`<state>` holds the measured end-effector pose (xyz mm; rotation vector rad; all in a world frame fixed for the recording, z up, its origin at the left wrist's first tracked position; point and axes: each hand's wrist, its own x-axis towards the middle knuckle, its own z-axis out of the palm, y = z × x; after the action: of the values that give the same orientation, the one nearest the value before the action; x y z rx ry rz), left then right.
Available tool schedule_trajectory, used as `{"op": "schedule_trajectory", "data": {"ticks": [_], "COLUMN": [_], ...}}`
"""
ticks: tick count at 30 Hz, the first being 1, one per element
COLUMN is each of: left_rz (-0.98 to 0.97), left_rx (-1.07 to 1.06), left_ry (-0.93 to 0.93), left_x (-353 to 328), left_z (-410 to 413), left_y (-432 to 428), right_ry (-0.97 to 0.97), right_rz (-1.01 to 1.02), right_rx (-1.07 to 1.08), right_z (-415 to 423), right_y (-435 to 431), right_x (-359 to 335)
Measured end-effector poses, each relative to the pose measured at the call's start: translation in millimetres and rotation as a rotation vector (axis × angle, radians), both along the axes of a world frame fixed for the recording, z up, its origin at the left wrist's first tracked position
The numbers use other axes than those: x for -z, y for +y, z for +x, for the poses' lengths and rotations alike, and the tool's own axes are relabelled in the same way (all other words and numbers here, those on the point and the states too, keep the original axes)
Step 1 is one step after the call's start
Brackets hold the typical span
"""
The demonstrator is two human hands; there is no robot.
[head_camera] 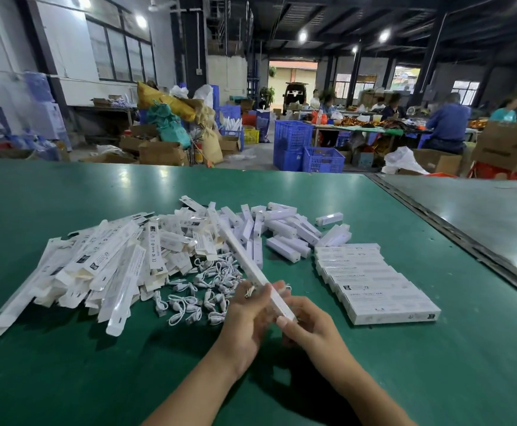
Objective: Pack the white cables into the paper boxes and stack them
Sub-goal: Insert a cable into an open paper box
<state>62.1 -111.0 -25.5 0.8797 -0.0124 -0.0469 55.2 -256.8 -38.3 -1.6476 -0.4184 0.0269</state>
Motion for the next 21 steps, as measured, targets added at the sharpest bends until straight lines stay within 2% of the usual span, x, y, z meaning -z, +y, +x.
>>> {"op": "schedule_trajectory", "data": {"ticks": [5, 8, 13, 18, 21], "left_rz": [-0.176, -0.139, -0.06, -0.141, -0.153], "left_rx": [-0.024, -0.01, -0.093, -0.091, -0.074], "left_ry": [-0.085, -0.145, -0.133, -0.088, -0.066], "left_x": [-15.2, -8.8, -3.9, -3.8, -1.6], "left_z": [15.4, 15.1, 10.6, 8.4, 9.8], "left_y": [36.1, 41.4, 36.6, 24.2, 22.3], "right_ry": [0.07, 0.095, 0.132, 0.105, 0.118], "right_rz": [0.042, 0.047, -0.032, -0.105, -0.083], "right_rx": [-0.086, -0.125, -0.142, -0.118, -0.123], "right_z": [-3.2, -5.7, -5.7, -4.6, -4.8], "right_y": [6.3, 8.5, 8.3, 9.9, 9.3], "right_x": [-3.5, -3.2, -3.0, 0.0, 1.2]}}
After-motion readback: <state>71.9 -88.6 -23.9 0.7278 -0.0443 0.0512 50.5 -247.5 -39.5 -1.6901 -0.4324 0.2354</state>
